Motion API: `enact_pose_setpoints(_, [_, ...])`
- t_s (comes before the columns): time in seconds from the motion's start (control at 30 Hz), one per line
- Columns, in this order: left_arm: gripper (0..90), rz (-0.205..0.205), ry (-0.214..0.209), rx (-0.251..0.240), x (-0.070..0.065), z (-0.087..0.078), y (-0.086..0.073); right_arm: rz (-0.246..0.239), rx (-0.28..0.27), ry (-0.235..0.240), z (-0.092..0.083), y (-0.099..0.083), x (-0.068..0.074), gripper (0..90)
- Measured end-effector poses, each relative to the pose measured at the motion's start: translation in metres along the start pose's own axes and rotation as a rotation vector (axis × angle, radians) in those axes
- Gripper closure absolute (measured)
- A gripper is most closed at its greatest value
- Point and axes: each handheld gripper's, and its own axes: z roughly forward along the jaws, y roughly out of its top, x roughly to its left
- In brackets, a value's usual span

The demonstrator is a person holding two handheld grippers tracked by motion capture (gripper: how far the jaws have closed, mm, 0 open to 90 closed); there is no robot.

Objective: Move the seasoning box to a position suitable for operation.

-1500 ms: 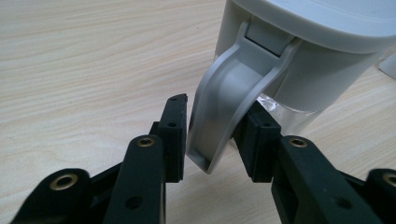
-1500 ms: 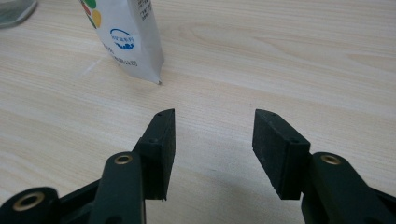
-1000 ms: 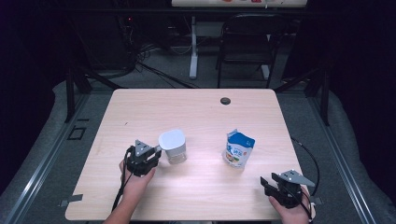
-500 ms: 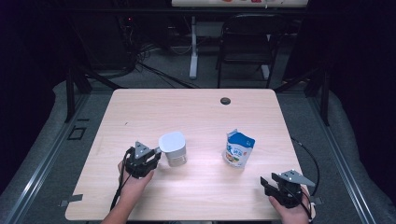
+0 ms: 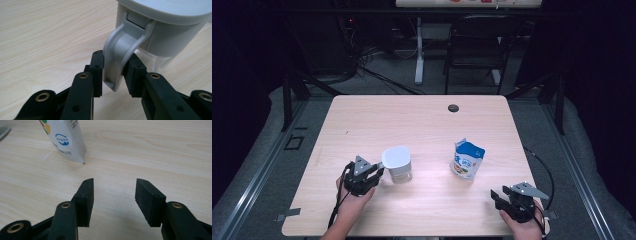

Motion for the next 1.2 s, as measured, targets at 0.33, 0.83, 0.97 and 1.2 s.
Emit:
enact_pose_setpoints(0.33, [70.7, 0.014, -0.031, 0.016, -0.007, -0.013, -0.007, 0.005, 0.001, -0.005, 0.000, 0.000, 0.000, 49.5])
enact_pose_setpoints(0.83, [70.2, 0.027, -0.066, 0.025, -0.017, -0.022, -0.014, -0.007, -0.004, -0.009, -0.002, 0.000, 0.000, 49.9])
enact_pose_setpoints(0.97, [70.1, 0.028, -0.079, 0.018, -0.019, -0.024, -0.016, -0.011, -0.014, -0.007, -0.002, 0.000, 0.001, 50.4])
enact_pose_setpoints(1.2, [69.9, 0.042, -0.105, 0.024, -0.022, -0.027, -0.018, -0.021, -0.029, -0.014, -0.005, 0.001, 0.002, 52.0])
